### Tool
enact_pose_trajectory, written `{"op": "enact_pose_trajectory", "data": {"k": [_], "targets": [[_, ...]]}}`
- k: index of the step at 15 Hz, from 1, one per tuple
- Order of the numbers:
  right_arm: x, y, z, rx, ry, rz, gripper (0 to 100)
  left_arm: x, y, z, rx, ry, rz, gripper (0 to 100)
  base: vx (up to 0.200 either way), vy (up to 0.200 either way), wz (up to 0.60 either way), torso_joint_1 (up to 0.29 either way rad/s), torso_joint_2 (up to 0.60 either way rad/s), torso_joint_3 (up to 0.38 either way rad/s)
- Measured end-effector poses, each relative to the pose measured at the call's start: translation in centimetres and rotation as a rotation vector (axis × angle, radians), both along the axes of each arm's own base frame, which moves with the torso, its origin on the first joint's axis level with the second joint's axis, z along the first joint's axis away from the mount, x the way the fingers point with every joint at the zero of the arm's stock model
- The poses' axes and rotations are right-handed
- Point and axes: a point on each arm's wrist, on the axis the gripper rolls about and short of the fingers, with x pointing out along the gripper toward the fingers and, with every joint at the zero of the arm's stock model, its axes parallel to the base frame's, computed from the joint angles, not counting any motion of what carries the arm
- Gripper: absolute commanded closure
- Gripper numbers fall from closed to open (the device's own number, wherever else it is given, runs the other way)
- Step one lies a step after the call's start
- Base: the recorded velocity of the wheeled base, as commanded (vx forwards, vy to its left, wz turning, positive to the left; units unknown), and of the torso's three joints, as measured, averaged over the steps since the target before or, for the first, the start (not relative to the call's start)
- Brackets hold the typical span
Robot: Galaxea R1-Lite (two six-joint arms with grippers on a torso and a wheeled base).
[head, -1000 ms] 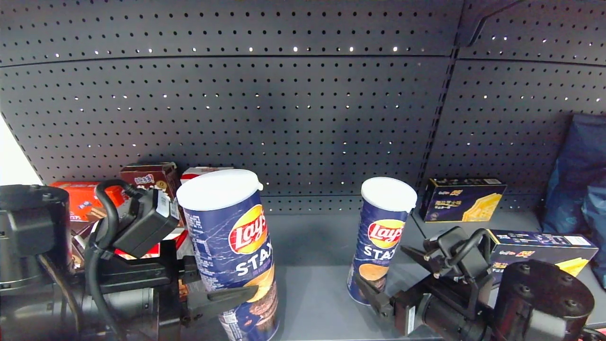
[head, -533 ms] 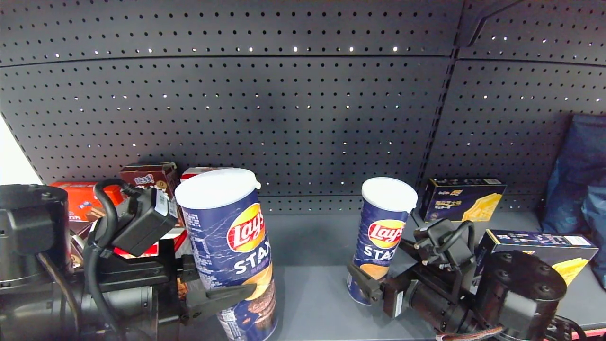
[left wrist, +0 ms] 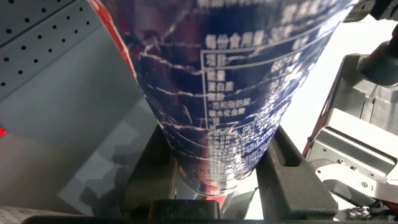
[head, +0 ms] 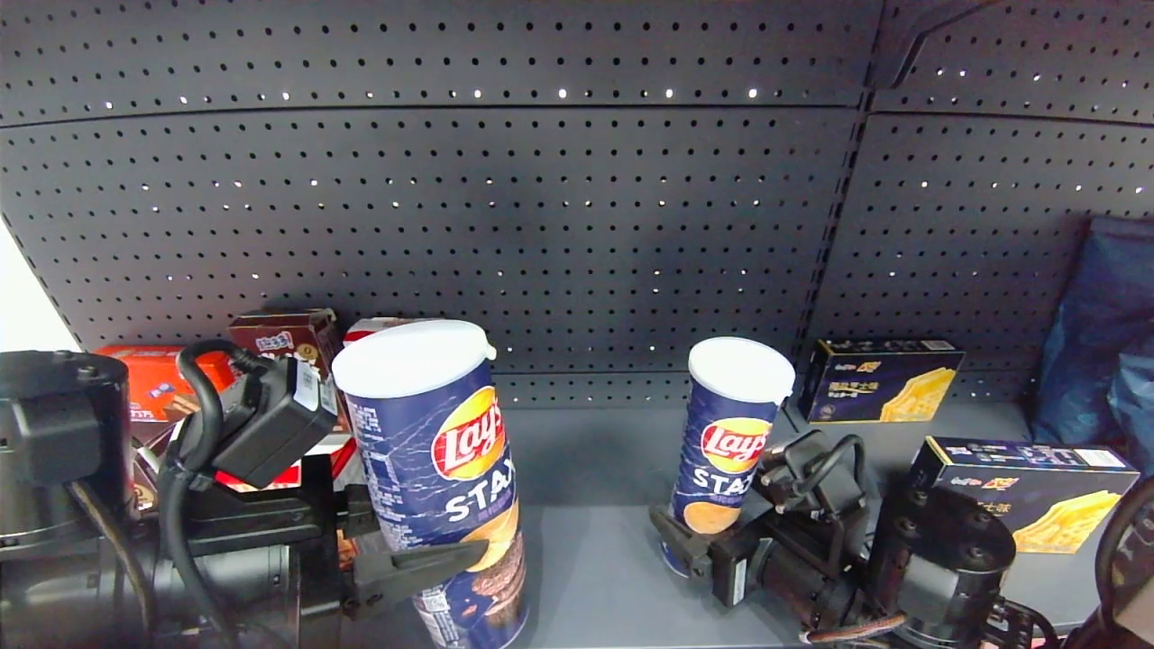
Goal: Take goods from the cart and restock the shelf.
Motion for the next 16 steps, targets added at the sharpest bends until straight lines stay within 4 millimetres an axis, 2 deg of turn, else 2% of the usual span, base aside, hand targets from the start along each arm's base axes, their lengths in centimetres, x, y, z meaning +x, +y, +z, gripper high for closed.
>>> {"op": "enact_pose_trajectory", "data": {"k": [9,16], "targets": [[-0.2,0.3,-0.1,-0.03,-0.019,0.018,100,0.0,0.0,0.0,0.0,-0.001,0.001,100,0.0,0.0,0.0,0.0,0.0,0.0],[-2.1,2.9,1.1,0.013,-0.067,0.101,100,0.0,0.0,0.0,0.0,0.0,0.001,100,0.0,0.0,0.0,0.0,0.0,0.0]]}}
